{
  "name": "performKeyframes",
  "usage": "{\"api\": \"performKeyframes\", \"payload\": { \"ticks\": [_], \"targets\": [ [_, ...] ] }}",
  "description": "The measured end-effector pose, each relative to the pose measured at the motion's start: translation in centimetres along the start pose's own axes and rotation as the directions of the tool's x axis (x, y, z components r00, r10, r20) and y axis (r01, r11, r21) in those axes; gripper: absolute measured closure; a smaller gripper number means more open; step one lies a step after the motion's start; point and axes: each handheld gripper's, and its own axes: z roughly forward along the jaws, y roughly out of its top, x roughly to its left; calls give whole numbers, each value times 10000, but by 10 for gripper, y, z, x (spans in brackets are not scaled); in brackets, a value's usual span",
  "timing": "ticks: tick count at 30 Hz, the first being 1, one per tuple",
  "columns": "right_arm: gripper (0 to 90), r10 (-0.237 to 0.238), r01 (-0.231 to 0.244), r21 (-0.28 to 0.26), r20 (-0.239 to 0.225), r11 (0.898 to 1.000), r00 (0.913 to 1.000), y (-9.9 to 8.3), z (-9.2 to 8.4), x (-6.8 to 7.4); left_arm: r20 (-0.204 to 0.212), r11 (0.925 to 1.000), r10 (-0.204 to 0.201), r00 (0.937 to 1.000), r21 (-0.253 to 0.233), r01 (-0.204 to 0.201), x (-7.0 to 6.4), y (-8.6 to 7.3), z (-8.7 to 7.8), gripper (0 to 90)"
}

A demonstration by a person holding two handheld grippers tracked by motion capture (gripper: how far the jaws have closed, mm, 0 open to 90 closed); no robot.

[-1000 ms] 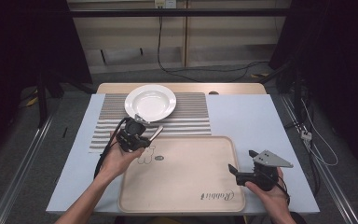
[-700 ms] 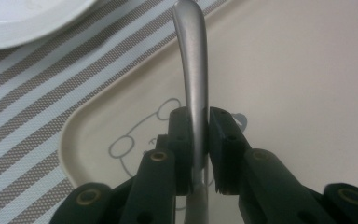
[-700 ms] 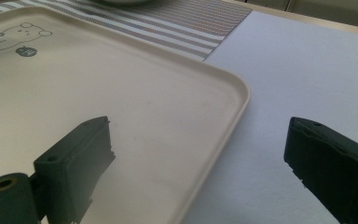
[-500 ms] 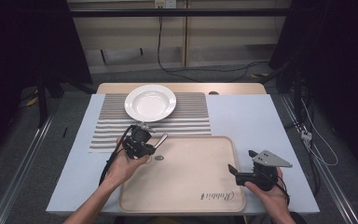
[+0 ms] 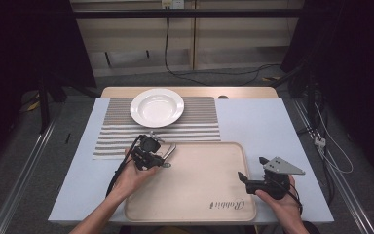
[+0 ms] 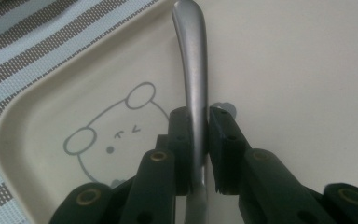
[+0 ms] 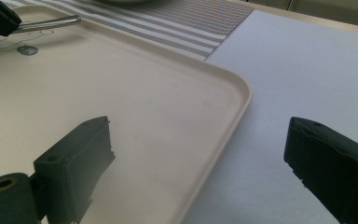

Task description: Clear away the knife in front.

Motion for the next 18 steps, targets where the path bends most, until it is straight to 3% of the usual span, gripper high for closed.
{"api": "performKeyframes", "payload": {
  "ticks": [7,10,13,18],
  "targets": [
    [80,-17,17,-23,-17,10000,10000,0,0,0,58,9996,-89,9999,279,87,-3,-6,9,798],
    [80,-29,29,-55,-24,10000,10000,0,-1,0,32,9997,-151,9999,174,151,-3,-8,8,798],
    [80,-42,42,-75,-33,10000,10000,0,-1,0,361,9991,-394,9986,179,388,-1,-10,10,797],
    [80,-53,52,-78,-39,10000,10000,0,0,0,299,9993,-295,9991,251,287,-2,-9,10,796]
  ]
}}
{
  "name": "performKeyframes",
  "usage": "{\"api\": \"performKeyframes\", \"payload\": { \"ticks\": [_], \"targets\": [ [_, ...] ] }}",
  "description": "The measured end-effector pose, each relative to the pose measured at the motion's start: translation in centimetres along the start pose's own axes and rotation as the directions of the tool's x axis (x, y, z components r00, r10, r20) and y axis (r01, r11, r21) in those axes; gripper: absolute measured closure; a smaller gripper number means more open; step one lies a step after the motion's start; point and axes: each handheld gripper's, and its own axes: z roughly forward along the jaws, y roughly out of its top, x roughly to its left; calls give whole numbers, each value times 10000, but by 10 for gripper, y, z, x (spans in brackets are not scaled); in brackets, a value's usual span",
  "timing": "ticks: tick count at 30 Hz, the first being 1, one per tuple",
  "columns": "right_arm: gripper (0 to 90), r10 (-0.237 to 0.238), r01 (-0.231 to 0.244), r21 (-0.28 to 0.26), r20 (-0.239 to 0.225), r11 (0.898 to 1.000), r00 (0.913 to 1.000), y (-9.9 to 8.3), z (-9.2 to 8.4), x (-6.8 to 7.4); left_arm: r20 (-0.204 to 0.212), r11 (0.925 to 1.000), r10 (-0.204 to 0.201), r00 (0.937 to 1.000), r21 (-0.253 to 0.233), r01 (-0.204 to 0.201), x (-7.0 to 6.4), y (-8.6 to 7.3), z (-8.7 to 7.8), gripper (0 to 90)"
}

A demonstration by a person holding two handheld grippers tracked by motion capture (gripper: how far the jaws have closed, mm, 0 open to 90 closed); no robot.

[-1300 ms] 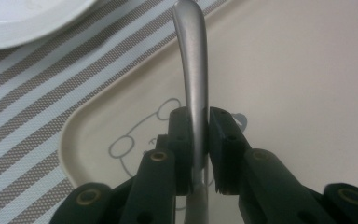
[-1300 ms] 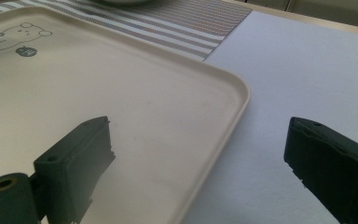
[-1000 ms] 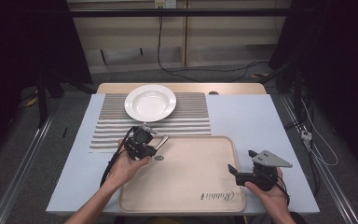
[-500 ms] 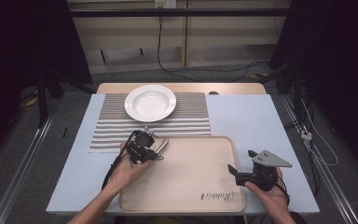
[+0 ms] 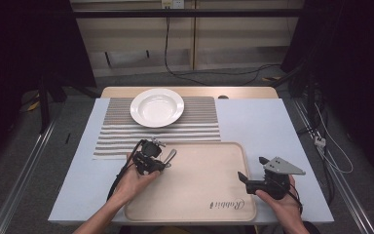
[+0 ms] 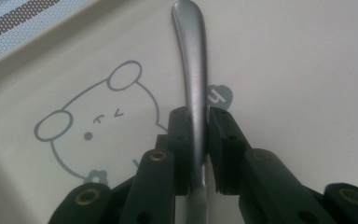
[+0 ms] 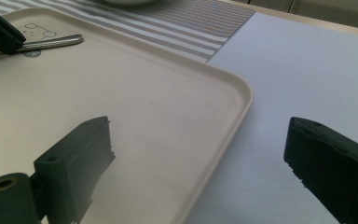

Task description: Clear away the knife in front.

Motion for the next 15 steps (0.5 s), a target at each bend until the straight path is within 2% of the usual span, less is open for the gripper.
{"api": "performKeyframes", "payload": {
  "ticks": [5,8,11,12,13,14,15],
  "targets": [
    [80,5,-5,9,-13,10000,10000,0,0,0,30,9999,-114,9999,-8,114,0,-2,-1,795],
    [80,-1,1,8,-14,10000,10000,0,0,0,31,10000,-15,10000,14,15,-1,-2,-1,794],
    [80,3,-3,7,-18,10000,10000,0,0,0,13,9989,473,9989,0,-473,-2,-3,-2,779],
    [80,15,-15,0,-34,10000,10000,0,0,0,164,9979,643,9978,-52,-642,-2,-3,-2,710],
    [80,15,-15,0,-34,10000,10000,0,0,0,84,9964,824,9966,-209,-823,-3,-3,-3,710],
    [80,9,-9,-3,-49,10000,10000,0,0,0,-22,9952,920,9958,-328,-921,-3,-3,-5,682],
    [80,7,-7,-5,-48,10000,10000,0,0,0,57,9949,879,9961,-503,-875,-3,-3,-6,624]
  ]
}}
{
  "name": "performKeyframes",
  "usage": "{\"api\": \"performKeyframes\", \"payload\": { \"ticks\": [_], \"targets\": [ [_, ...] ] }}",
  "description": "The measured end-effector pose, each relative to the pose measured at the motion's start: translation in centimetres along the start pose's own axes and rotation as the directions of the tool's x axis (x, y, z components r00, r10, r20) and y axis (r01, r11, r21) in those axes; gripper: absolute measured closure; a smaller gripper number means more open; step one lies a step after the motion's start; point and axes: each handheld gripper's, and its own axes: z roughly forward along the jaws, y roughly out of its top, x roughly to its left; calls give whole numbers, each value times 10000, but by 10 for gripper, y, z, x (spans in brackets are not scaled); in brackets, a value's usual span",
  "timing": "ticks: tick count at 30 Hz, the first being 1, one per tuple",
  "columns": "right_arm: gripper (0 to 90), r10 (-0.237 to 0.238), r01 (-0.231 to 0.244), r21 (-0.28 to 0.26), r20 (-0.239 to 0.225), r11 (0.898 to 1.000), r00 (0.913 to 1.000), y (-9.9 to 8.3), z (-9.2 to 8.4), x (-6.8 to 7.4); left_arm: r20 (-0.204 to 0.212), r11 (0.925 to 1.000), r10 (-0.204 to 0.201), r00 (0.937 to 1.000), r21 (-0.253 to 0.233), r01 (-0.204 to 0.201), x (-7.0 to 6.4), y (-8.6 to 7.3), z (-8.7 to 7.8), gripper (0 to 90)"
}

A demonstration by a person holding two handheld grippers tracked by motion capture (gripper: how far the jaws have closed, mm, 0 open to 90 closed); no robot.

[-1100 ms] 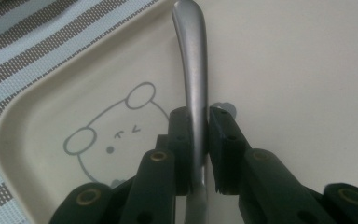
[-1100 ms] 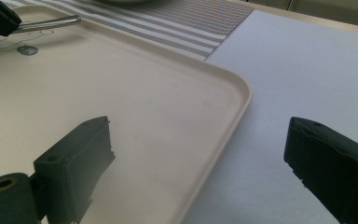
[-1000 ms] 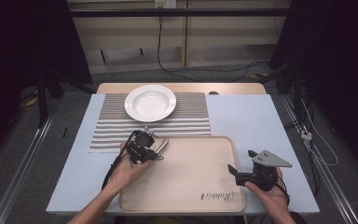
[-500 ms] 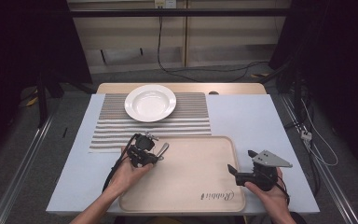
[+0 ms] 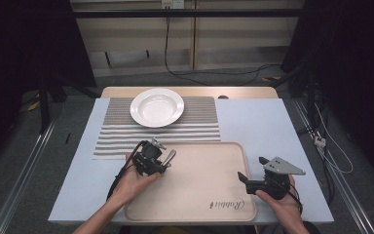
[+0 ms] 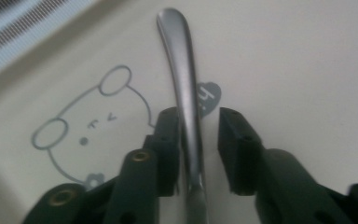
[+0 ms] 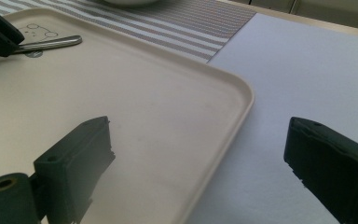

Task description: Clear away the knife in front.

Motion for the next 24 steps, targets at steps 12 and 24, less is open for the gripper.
{"api": "performKeyframes", "payload": {
  "ticks": [12,24],
  "targets": [
    [79,11,-11,9,-75,10000,10000,0,1,-1,135,9945,609,9981,-858,-595,-8,3,-1,414],
    [78,24,-24,32,-61,10000,10000,0,1,-1,446,9843,1477,9880,-1038,-1424,-13,4,10,900]
  ]
}}
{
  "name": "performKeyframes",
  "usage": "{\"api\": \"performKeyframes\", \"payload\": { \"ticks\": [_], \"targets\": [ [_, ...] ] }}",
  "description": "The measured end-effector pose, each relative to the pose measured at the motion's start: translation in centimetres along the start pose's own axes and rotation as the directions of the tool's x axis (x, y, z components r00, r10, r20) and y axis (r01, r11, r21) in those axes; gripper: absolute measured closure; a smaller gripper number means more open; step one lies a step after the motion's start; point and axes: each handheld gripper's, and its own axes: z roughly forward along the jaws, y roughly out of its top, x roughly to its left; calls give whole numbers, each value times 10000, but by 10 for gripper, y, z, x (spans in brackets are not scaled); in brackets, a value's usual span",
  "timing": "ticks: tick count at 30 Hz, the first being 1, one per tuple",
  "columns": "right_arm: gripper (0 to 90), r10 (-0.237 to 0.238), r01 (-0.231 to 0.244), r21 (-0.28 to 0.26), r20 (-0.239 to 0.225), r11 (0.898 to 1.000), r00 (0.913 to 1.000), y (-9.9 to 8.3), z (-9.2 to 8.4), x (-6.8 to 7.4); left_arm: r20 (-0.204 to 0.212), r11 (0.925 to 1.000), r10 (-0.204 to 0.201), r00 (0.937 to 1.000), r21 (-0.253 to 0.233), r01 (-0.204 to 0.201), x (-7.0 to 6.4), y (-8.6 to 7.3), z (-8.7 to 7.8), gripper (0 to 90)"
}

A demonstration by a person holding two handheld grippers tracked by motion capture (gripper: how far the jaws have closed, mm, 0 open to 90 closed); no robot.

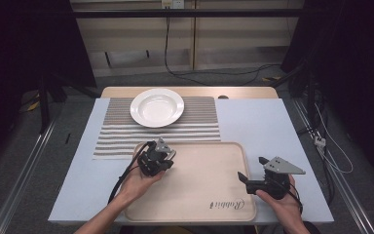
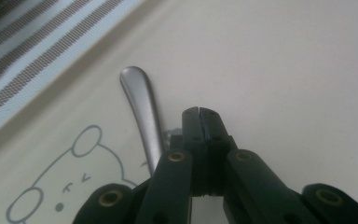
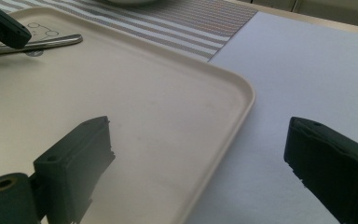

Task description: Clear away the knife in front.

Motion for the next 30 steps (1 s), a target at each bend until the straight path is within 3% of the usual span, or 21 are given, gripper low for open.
{"api": "performKeyframes", "payload": {
  "ticks": [4,30],
  "targets": [
    [77,-34,34,48,35,10000,10000,0,-1,2,-126,9990,258,9996,365,-254,0,0,6,900],
    [77,-135,135,93,52,9999,9999,0,-1,5,-265,9953,-468,9986,833,488,21,-10,-4,900]
  ]
}}
